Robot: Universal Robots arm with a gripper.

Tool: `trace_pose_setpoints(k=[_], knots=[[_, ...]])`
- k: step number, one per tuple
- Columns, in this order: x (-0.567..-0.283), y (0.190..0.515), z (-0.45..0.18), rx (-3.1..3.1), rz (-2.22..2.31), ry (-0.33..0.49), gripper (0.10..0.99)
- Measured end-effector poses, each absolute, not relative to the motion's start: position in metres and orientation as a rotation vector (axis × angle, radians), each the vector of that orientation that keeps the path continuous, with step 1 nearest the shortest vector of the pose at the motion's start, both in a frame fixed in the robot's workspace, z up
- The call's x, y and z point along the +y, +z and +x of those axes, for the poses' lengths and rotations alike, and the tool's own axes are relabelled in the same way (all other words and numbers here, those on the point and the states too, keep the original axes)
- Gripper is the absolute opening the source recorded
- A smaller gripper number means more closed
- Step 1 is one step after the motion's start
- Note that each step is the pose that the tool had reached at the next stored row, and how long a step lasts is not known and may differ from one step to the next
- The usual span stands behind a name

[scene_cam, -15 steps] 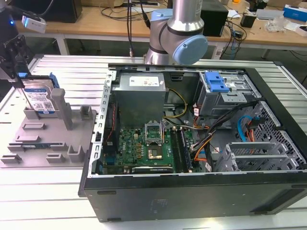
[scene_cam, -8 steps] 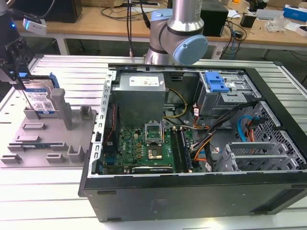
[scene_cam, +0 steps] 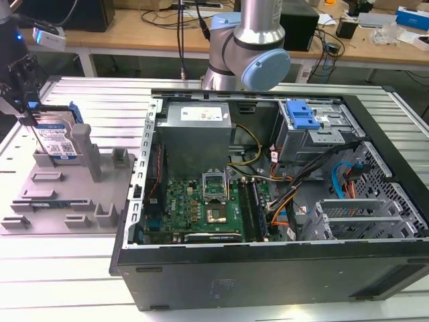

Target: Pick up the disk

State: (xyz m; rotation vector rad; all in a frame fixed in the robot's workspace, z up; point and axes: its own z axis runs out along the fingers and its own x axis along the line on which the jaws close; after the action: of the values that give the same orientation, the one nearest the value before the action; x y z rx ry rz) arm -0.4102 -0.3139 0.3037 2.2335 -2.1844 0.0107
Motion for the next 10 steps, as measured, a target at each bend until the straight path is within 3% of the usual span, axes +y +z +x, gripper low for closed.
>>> trace_pose_setpoints(k=[10], knots=[[-0.3140,0.3011,-0.4103,-2.184,2.234,0.011,0.455]])
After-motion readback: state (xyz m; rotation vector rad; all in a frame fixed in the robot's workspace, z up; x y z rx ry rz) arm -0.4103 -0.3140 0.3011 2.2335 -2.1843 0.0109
